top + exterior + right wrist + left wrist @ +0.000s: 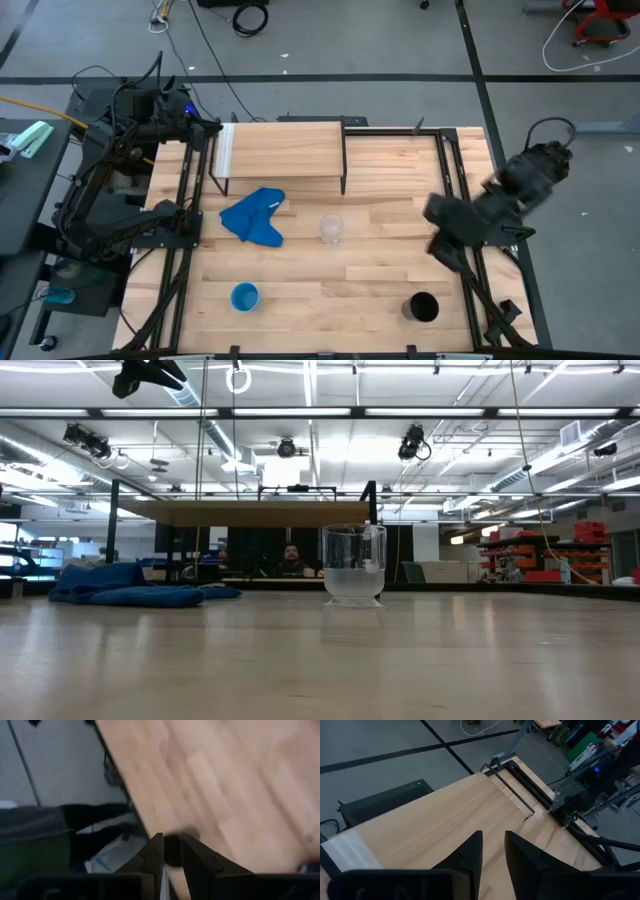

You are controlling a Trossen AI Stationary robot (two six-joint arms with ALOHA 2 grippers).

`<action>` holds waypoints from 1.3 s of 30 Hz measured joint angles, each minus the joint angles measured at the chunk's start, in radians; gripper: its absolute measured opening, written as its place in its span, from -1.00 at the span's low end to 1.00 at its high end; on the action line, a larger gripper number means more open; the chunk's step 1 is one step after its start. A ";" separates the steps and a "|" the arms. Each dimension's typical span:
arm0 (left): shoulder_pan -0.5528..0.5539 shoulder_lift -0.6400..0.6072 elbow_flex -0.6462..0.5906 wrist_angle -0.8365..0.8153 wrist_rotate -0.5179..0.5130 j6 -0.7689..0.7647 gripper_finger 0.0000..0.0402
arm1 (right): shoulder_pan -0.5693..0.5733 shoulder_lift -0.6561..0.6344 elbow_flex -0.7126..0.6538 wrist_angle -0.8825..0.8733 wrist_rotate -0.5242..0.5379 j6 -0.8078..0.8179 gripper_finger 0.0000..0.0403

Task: Stack small to large cups/mugs on shelf
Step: Move the black cup to the center of the table

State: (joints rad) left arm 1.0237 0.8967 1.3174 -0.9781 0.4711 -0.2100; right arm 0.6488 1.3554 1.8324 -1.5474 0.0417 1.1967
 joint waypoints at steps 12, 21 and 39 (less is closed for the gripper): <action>-0.070 0.000 0.000 -0.008 -0.002 -0.095 -0.56 | 0.347 0.105 -0.255 -0.023 0.036 0.338 -0.68; -0.091 0.000 0.000 -0.007 -0.033 -0.120 -0.57 | 0.333 0.089 -0.485 0.203 0.025 0.381 -0.68; -0.092 0.000 0.000 -0.007 -0.060 -0.119 -0.55 | 0.281 0.089 -0.656 0.435 -0.020 0.373 -0.63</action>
State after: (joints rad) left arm 0.9318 0.8965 1.3174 -0.9848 0.4110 -0.3287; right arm 0.9295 1.4448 1.1767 -1.1122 0.0212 1.5693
